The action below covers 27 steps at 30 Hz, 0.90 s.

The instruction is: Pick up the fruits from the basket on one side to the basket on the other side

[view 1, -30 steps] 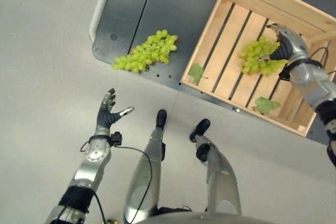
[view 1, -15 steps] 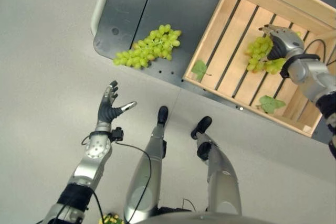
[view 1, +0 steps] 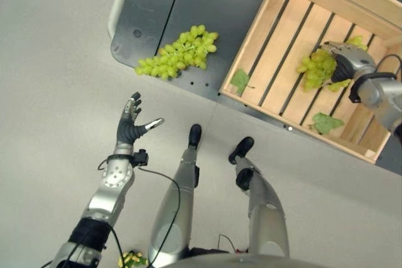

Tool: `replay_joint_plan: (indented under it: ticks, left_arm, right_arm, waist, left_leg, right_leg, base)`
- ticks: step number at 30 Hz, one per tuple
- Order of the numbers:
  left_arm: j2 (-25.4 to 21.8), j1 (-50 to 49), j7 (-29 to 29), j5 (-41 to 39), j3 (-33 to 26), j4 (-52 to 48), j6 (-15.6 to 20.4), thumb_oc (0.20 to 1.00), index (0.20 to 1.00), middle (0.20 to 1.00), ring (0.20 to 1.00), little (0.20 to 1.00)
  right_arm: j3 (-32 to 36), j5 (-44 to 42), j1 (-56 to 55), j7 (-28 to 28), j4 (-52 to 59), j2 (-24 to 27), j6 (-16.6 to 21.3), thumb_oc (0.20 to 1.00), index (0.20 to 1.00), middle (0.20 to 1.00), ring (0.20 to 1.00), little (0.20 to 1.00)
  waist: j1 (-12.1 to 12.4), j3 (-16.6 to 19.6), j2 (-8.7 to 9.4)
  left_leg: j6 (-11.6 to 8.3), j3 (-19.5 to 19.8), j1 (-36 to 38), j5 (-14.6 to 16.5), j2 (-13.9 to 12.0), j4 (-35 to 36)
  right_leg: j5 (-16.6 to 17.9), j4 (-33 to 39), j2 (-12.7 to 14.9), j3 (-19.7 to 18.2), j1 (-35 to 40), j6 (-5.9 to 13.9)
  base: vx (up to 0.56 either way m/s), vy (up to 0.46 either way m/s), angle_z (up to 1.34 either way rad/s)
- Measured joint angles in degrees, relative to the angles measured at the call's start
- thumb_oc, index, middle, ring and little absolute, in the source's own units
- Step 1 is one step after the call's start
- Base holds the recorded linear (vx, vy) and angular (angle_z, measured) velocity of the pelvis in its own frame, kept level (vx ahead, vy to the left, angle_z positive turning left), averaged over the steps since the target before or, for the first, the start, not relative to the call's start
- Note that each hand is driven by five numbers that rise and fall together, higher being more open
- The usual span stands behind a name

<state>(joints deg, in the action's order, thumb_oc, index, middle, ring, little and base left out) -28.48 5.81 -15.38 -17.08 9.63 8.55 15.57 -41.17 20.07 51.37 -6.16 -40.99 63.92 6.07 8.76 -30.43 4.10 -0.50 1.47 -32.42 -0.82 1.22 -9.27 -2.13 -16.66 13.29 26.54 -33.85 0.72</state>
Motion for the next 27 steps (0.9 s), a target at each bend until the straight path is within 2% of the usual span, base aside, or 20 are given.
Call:
replay_joint_plan:
  ticks: [3,15,18,24,25,26,27]
  left_arm:
    - [-0.32,0.03,0.06,0.01,-0.10,-0.06,0.00,1.000,1.000,1.000,1.000,1.000]
    - [-0.33,-0.08,0.10,-0.02,-0.56,-0.03,-0.03,1.000,1.000,1.000,1.000,1.000]
    - [-0.40,-0.04,0.08,-0.02,-2.11,-0.05,-0.04,1.000,1.000,1.000,1.000,1.000]
    - [-0.77,-0.08,0.09,-0.02,-2.16,-0.05,-0.10,1.000,1.000,1.000,1.000,1.000]
    - [-0.78,-0.08,0.09,-0.02,-2.29,-0.05,-0.10,1.000,1.000,1.000,1.000,1.000]
    - [-0.78,-0.08,0.09,-0.02,-2.35,-0.03,-0.11,1.000,1.000,1.000,1.000,1.000]
    - [-0.76,-0.10,0.10,-0.02,-2.34,-0.03,-0.14,1.000,1.000,1.000,1.000,1.000]
  right_arm:
    - [-0.07,0.01,-1.29,1.45,-1.94,0.01,0.04,1.000,1.000,1.000,1.000,1.000]
    - [-2.34,0.06,0.97,3.38,-4.23,-0.60,-0.25,1.000,1.000,1.000,1.000,1.000]
    - [-2.45,0.15,2.21,3.33,-4.93,-2.36,-0.36,1.000,1.000,1.000,1.000,1.000]
    - [-2.51,0.81,3.80,3.10,-6.22,-5.88,-1.60,1.000,1.000,1.000,1.000,1.000]
    - [-2.51,1.16,4.38,3.04,-6.44,-6.56,-1.87,0.442,0.442,0.442,0.442,0.442]
    - [-2.52,1.28,4.65,3.03,-6.48,-6.76,-1.95,0.200,0.200,0.200,0.200,0.200]
    - [-2.50,1.38,4.91,2.98,-6.54,-7.10,-2.11,0.200,0.200,0.200,0.200,0.200]
  waist:
    - [-0.16,-0.10,0.73]
    - [-0.15,-0.05,1.66]
    - [-0.58,0.09,2.90]
    - [-0.93,0.05,3.03]
    - [-1.02,0.05,3.03]
    - [-1.08,0.05,3.03]
    - [-1.09,0.05,3.03]
  left_leg:
    - [0.00,-0.05,-0.23,0.00,0.00,-0.01]
    - [0.09,-0.49,-0.53,-0.05,-0.10,0.01]
    - [0.09,-0.89,-1.24,-0.05,-0.40,-0.04]
    - [0.36,-1.24,-1.85,-0.23,-0.33,-0.07]
    - [0.42,-1.32,-2.24,-0.27,-0.32,-0.10]
    - [0.46,-1.35,-2.39,-0.30,-0.30,-0.10]
    - [0.49,-1.41,-2.52,-0.33,-0.28,-0.10]
  right_leg:
    - [0.03,0.07,-0.01,0.00,-0.26,0.01]
    - [0.98,1.35,-0.44,-0.28,-0.30,0.01]
    - [2.01,2.86,-1.09,-0.59,-0.58,-0.06]
    - [3.02,4.14,-1.28,-0.78,-0.86,0.02]
    - [3.23,4.38,-1.32,-0.85,-1.16,0.07]
    - [3.27,4.43,-1.32,-0.87,-1.28,0.08]
    - [3.38,4.46,-1.32,-0.95,-1.43,0.06]
  base:
    - [0.00,0.000,0.00]
    - [0.00,-0.001,-0.02]
    - [0.00,0.000,-0.08]
    - [0.00,0.000,-0.01]
    - [0.00,0.000,0.00]
    - [0.00,0.000,0.00]
    - [0.00,0.000,0.00]
